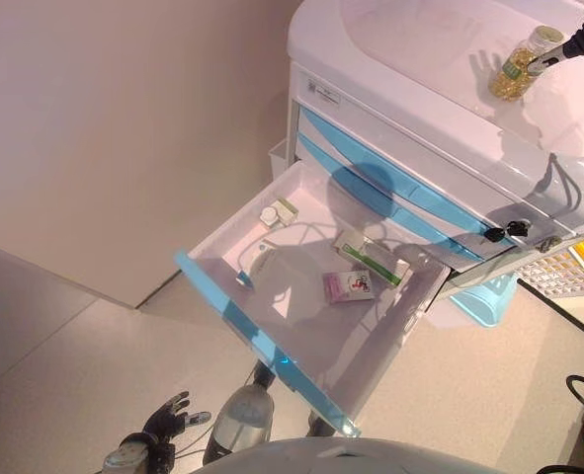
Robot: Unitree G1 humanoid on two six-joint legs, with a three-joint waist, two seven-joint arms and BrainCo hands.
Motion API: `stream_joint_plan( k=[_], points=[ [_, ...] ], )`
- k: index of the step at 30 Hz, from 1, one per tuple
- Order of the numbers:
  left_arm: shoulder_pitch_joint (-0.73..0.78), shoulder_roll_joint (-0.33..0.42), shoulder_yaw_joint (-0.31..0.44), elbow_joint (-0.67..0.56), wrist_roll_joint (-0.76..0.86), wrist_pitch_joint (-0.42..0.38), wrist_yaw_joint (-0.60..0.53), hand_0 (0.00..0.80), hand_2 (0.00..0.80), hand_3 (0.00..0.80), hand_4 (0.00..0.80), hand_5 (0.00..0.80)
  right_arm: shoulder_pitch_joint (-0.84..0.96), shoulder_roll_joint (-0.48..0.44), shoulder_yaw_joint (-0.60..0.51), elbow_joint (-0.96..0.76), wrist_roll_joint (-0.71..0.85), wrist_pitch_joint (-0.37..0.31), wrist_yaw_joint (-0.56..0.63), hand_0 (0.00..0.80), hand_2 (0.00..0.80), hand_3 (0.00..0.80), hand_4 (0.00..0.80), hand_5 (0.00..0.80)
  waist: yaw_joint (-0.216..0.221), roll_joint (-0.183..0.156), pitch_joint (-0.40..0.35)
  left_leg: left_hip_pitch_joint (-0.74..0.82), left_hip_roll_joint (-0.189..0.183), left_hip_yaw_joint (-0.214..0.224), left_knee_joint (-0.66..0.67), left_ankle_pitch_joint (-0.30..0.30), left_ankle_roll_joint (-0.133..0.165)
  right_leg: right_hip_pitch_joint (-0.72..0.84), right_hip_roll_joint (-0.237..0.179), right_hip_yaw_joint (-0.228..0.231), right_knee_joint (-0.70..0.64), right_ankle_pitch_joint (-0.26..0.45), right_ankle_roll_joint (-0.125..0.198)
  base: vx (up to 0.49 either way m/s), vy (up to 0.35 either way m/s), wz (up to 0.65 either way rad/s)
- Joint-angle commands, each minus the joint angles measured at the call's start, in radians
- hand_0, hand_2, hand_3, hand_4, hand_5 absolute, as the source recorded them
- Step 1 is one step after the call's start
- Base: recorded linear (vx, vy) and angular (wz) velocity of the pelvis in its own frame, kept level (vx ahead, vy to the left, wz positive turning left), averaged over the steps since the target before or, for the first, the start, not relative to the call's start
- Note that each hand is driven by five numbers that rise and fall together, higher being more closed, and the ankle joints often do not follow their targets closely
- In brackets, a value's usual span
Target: Open the drawer and pick up the medicine
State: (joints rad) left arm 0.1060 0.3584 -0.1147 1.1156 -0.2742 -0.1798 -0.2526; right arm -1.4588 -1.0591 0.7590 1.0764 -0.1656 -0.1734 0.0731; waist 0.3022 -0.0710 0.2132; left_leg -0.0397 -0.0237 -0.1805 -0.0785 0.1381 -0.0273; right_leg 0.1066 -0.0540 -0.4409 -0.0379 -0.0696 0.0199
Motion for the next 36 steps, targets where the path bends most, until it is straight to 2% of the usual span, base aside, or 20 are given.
stream_joint_plan(
  k=[1,5,10,18,23,27,29,32,34,36],
  points=[
    [0.044,0.047,-0.051,-0.002,0.025,-0.029,-0.011,0.0,0.0,0.0,0.0,0.0,-0.122,-0.065,0.042,-0.066,0.127,0.011,-0.073,0.0,0.0,0.0,0.0,0.0,-0.003,-0.021,-0.041,0.041,-0.04,0.058,0.011,-0.131,0.013,-0.04,-0.048,0.061,0.069,-0.002,0.035,-0.005,-0.003,-0.07],
    [0.036,0.051,-0.054,0.005,0.039,-0.032,-0.016,0.0,0.0,0.0,0.0,0.0,-0.116,-0.067,-0.023,-0.106,0.325,0.027,-0.094,0.0,0.0,0.0,0.0,0.0,-0.02,-0.019,-0.05,0.052,-0.035,0.076,0.012,-0.138,0.012,-0.039,-0.048,0.071,0.071,-0.002,0.038,-0.019,-0.019,-0.11],
    [0.03,0.049,-0.059,0.018,0.061,-0.034,-0.017,0.0,0.0,0.0,0.0,0.0,-0.08,-0.079,-0.101,-0.174,0.486,0.014,-0.104,0.0,0.0,0.0,0.0,0.0,-0.052,-0.018,-0.068,0.061,-0.032,0.099,0.016,-0.147,0.014,-0.039,-0.049,0.09,0.067,0.001,0.042,-0.008,-0.009,-0.1],
    [0.036,0.046,-0.062,0.022,0.099,-0.026,-0.015,0.0,0.0,0.0,0.0,0.0,0.086,-0.139,-0.261,-0.324,0.652,-0.034,-0.067,0.0,0.0,0.0,0.0,0.0,-0.109,-0.012,-0.083,0.081,-0.028,0.148,0.021,-0.166,0.02,-0.045,-0.042,0.137,0.064,0.007,0.048,-0.013,-0.002,-0.23],
    [0.024,0.047,-0.056,0.015,0.083,-0.023,-0.018,0.0,0.0,0.0,0.0,0.0,0.239,-0.182,-0.414,-0.383,0.743,-0.082,-0.062,0.0,0.0,0.0,0.0,0.0,-0.156,-0.003,-0.081,0.092,-0.016,0.184,0.011,-0.17,0.022,-0.054,-0.034,0.17,0.062,0.011,0.054,-0.062,-0.008,-0.32],
    [0.023,0.045,-0.042,0.011,0.09,-0.023,-0.024,0.0,0.0,0.0,0.0,0.0,0.45,-0.203,-0.599,-0.445,0.808,-0.116,-0.066,0.0,0.0,0.0,0.0,0.0,-0.194,0.005,-0.083,0.095,-0.007,0.208,0.004,-0.169,0.019,-0.062,-0.029,0.196,0.062,0.015,0.059,-0.042,-0.002,-0.27],
    [0.024,0.042,-0.043,0.013,0.083,-0.028,-0.021,0.0,0.0,0.0,0.0,0.0,0.583,-0.185,-0.71,-0.479,0.834,-0.139,-0.067,0.0,0.0,0.0,0.0,0.0,-0.21,0.007,-0.085,0.097,-0.005,0.22,0.004,-0.17,0.019,-0.066,-0.027,0.208,0.062,0.016,0.061,-0.021,0.008,-0.17],
    [0.022,0.024,-0.026,0.025,0.083,-0.036,-0.016,0.0,0.0,0.0,0.0,0.0,0.85,-0.089,-0.916,-0.544,0.895,-0.168,-0.063,0.0,0.0,0.0,0.0,0.0,-0.247,0.016,-0.087,0.103,-0.003,0.243,0.006,-0.177,0.021,-0.072,-0.023,0.233,0.061,0.016,0.062,-0.01,0.009,-0.3],
    [0.022,0.011,-0.011,0.026,0.087,-0.031,-0.012,0.0,0.0,0.0,0.0,0.0,1.032,0.025,-1.011,-0.606,0.86,-0.194,-0.06,0.0,0.0,0.0,0.0,0.0,-0.269,0.023,-0.086,0.107,-0.002,0.257,0.007,-0.182,0.025,-0.077,-0.021,0.25,0.061,0.018,0.063,-0.019,0.007,-0.27],
    [0.02,0.001,-0.004,0.024,0.097,-0.019,-0.006,0.0,0.0,0.0,0.0,0.0,1.155,0.136,-1.042,-0.651,0.785,-0.214,-0.049,0.0,0.0,0.0,0.0,0.0,-0.285,0.027,-0.085,0.108,-0.001,0.27,0.009,-0.185,0.028,-0.082,-0.019,0.265,0.061,0.02,0.064,-0.029,-0.001,-0.35]
  ],
)
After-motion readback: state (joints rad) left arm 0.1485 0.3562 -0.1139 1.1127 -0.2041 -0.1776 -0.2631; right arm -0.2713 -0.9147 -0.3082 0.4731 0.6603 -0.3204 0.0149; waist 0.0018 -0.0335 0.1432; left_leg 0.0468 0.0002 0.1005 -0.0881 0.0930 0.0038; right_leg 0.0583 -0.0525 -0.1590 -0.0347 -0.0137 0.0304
